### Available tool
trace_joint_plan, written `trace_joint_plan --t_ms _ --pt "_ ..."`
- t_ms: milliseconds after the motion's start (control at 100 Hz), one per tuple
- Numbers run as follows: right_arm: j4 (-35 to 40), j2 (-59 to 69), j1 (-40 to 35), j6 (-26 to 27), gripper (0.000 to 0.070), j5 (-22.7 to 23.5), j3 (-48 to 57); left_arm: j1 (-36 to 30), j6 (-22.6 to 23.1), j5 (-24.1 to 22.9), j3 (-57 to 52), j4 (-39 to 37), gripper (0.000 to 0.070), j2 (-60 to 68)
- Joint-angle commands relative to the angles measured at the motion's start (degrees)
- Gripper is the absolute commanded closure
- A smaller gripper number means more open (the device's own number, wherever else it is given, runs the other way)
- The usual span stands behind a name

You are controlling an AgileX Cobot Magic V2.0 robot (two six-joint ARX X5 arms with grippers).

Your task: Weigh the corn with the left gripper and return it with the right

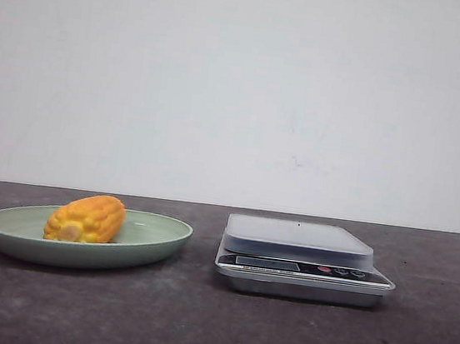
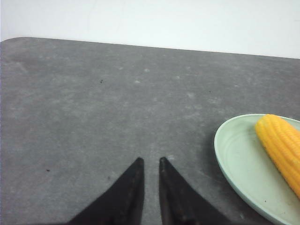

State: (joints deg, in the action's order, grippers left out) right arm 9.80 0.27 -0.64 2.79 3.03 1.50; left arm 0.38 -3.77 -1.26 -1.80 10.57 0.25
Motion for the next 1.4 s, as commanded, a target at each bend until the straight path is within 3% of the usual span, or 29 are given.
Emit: trace_joint_plan --t_ms 0,1390 --pt "0.7 0.0 0.1 -0.3 0.0691 0.0 -0.9 0.1 0.7 0.2 1.0 0.2 0.0685 -0.1" --pt "-0.8 0.0 0.1 -0.2 0.0691 0.0 -0.9 0.1 0.7 0.2 1.0 0.2 0.0685 -0.1"
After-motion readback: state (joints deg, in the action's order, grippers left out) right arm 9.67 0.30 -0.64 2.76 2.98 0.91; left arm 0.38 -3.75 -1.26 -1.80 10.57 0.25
